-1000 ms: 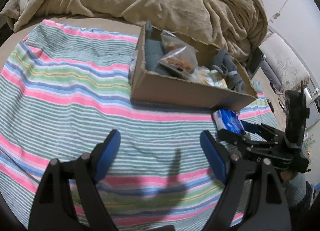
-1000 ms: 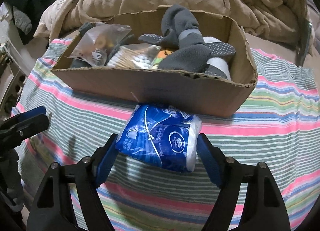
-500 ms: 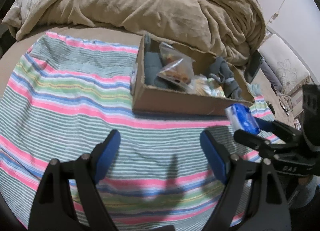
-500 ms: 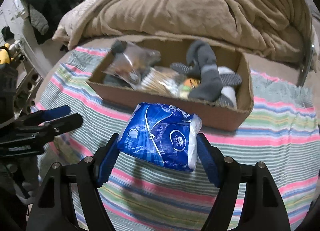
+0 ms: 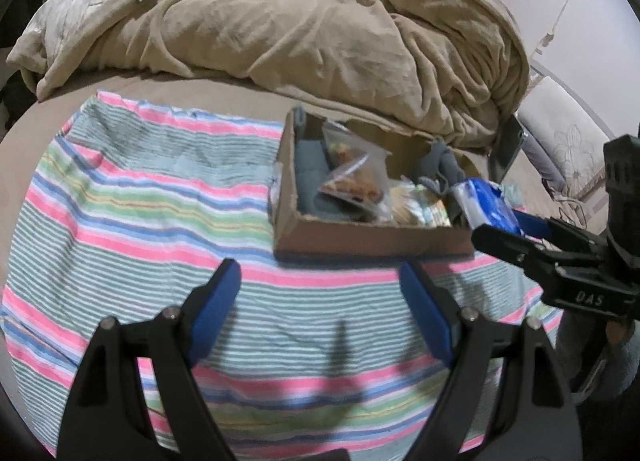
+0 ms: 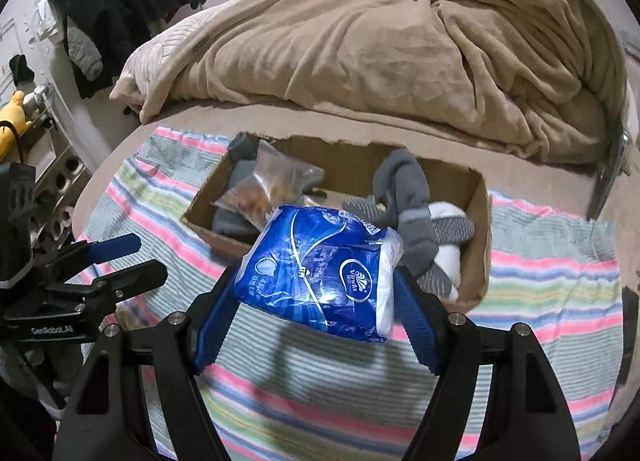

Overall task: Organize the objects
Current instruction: 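Carry the blue tissue pack into the box and open the right tool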

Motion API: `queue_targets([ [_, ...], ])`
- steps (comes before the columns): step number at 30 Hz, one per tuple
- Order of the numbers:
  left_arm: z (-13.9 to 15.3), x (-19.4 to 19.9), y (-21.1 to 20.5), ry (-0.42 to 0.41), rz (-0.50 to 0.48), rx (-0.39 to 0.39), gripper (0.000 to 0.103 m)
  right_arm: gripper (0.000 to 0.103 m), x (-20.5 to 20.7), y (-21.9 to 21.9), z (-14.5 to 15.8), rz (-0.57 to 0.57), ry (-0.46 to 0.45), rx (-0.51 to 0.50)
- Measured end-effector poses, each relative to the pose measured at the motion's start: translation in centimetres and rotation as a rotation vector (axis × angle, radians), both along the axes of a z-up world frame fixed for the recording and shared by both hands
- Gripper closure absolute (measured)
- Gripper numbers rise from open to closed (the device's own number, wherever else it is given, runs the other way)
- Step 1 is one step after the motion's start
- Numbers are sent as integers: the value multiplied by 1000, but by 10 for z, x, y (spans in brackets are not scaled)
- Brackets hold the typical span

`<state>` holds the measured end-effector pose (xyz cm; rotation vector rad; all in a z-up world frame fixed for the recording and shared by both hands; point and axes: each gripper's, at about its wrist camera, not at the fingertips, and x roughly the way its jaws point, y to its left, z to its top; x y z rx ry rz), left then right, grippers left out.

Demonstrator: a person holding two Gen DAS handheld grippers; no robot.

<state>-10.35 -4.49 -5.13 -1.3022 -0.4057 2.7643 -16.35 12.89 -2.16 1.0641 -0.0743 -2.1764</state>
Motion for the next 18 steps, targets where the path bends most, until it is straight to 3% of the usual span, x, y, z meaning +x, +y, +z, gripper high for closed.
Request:
queue_targets([
  [18,-5,-9,-19,9,36,9,20,25,-36,-27,-11,-25,-19,33],
])
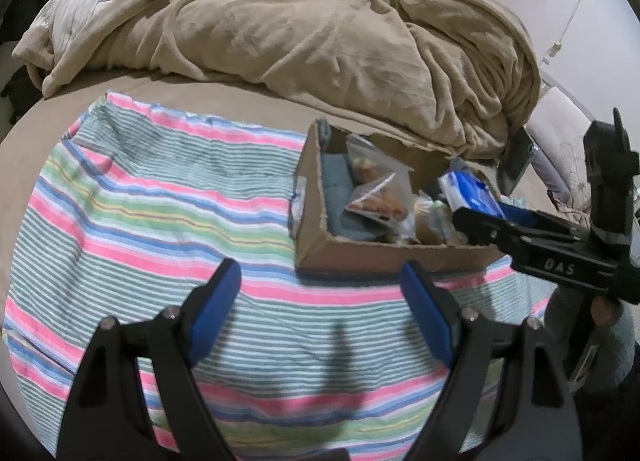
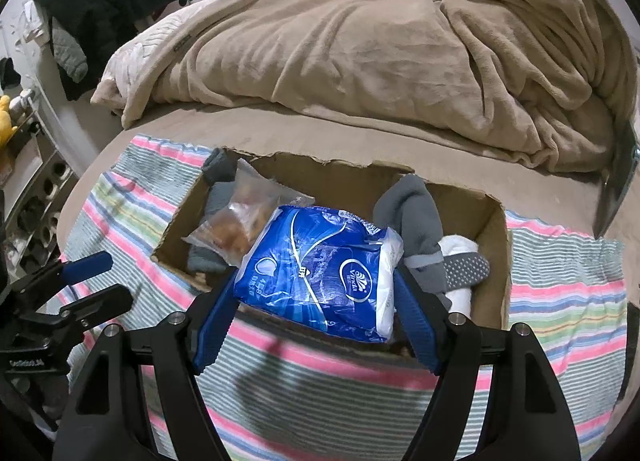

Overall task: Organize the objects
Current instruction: 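Carry the blue tissue pack into the box and open the right tool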

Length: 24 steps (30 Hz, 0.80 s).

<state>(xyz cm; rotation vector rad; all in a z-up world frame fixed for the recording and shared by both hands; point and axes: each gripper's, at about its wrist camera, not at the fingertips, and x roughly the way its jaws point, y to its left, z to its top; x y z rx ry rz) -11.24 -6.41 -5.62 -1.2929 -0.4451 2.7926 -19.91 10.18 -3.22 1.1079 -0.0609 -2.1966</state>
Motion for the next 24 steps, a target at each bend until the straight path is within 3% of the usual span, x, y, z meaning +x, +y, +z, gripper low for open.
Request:
queue_targets([
  [14,-6,-4,-18,-7,30,-4,20,22,-9,-27,-19,18,-41,20],
  [24,-2,-3,-16,3,28,-6,20,20,-2,-22,-15,16,-28,16],
])
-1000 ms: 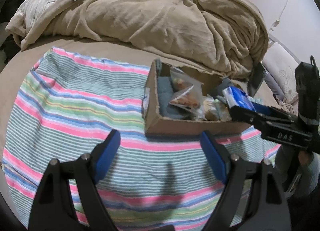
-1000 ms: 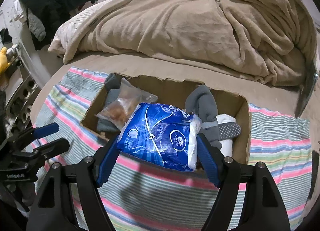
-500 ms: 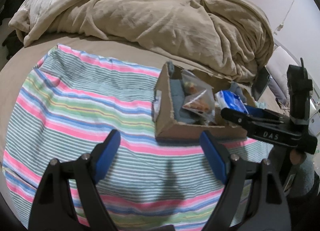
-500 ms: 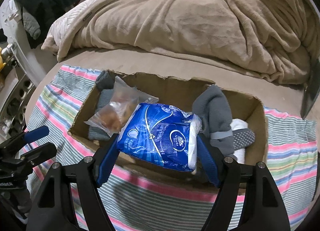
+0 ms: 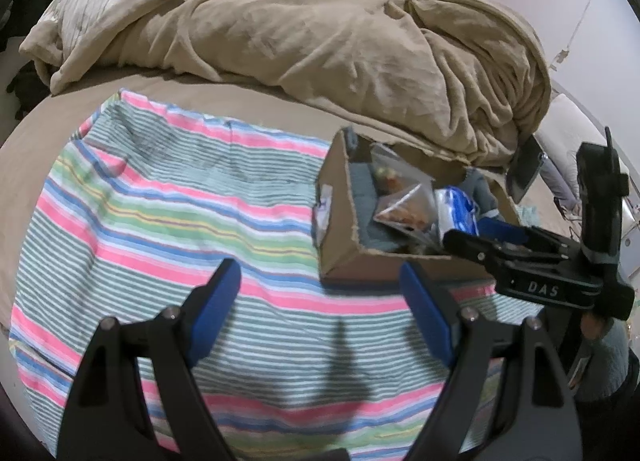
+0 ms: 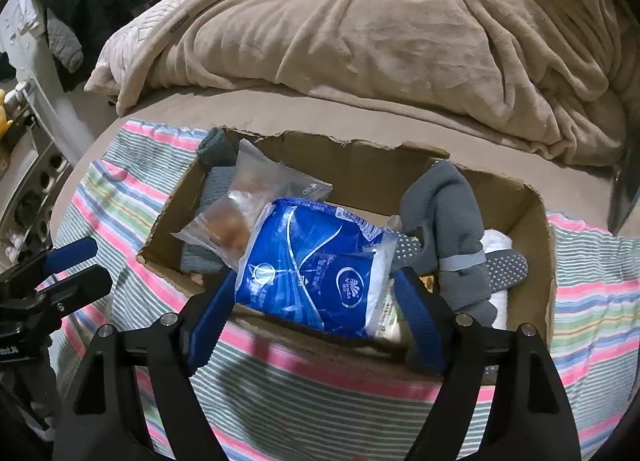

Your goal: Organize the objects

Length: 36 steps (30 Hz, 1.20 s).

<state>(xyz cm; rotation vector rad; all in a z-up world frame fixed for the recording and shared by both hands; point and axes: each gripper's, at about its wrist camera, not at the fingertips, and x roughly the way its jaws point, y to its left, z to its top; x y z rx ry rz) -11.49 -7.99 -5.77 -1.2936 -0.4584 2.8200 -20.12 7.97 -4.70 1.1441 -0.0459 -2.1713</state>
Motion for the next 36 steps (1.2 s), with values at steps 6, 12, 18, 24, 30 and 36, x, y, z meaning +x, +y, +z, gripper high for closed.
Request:
queue_targets([
  [6,8,7,8,12,-8,-6,20,20,9,14,7,-9,12,-8],
  [12,17,14,19,25,-21,-15,20,20,20,27,13,-17,24,-17],
  [18,26,23,33,38,-38,-27,20,20,31,43,18,-32,31,-38],
  [24,31,32,46,41,-53,-32,20,20,44,56,19,-39,33,-47],
  [30,36,40,61,43,-71,-39,20,20,57,70,19,-52,37,-55],
  [36,40,50,74,46,-82,-43,20,20,69,85,21,-65,45,-65],
])
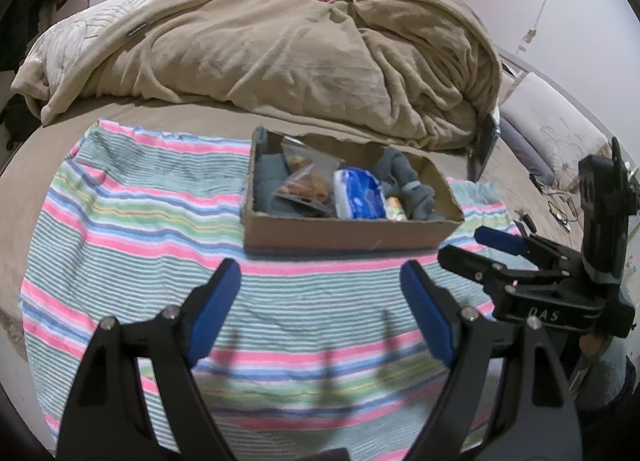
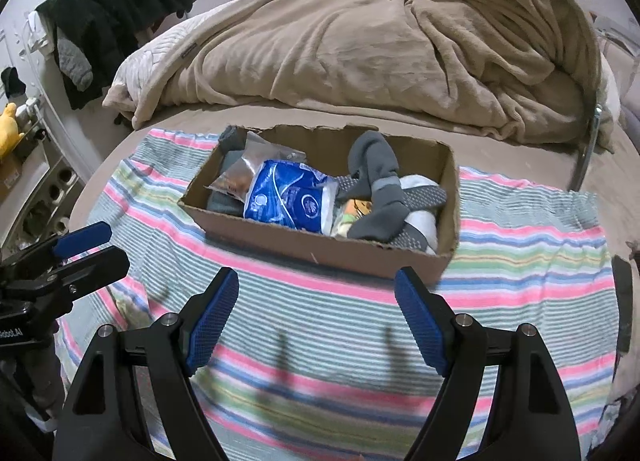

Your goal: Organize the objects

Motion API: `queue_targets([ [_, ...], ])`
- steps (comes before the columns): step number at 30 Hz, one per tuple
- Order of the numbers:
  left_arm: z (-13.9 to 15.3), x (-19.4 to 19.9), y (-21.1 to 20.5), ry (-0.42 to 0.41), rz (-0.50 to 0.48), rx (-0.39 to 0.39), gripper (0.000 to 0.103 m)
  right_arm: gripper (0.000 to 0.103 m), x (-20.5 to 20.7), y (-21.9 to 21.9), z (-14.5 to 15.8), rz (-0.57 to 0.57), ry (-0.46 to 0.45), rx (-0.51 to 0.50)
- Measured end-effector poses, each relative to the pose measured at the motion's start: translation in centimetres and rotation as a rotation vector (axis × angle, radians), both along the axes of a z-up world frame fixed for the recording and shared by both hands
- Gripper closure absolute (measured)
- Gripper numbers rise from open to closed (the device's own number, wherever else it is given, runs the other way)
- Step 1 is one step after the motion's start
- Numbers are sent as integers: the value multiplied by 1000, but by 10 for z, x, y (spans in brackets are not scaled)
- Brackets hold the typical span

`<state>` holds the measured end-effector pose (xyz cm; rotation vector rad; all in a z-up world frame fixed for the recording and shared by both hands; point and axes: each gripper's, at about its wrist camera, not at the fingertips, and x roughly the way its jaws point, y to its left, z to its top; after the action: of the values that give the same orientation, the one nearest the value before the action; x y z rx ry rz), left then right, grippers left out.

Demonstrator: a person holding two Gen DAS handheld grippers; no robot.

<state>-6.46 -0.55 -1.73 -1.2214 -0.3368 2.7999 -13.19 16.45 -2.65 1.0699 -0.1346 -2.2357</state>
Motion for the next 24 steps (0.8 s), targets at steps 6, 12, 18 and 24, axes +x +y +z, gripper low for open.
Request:
queue_targets([
  [6,4,12,13,-3,-14,-12,20,20,16,16,4,-15,9,-5],
  [12,7,27,25,-12,-24,-36,20,20,36,31,13,-20,27,-8],
  [18,10,38,31,-16,-12,-51,20,20,50,39,19,-20,43,-18],
  [24,18,47,30,11,-3,-51,20,20,56,43,22,-22,51,-28],
])
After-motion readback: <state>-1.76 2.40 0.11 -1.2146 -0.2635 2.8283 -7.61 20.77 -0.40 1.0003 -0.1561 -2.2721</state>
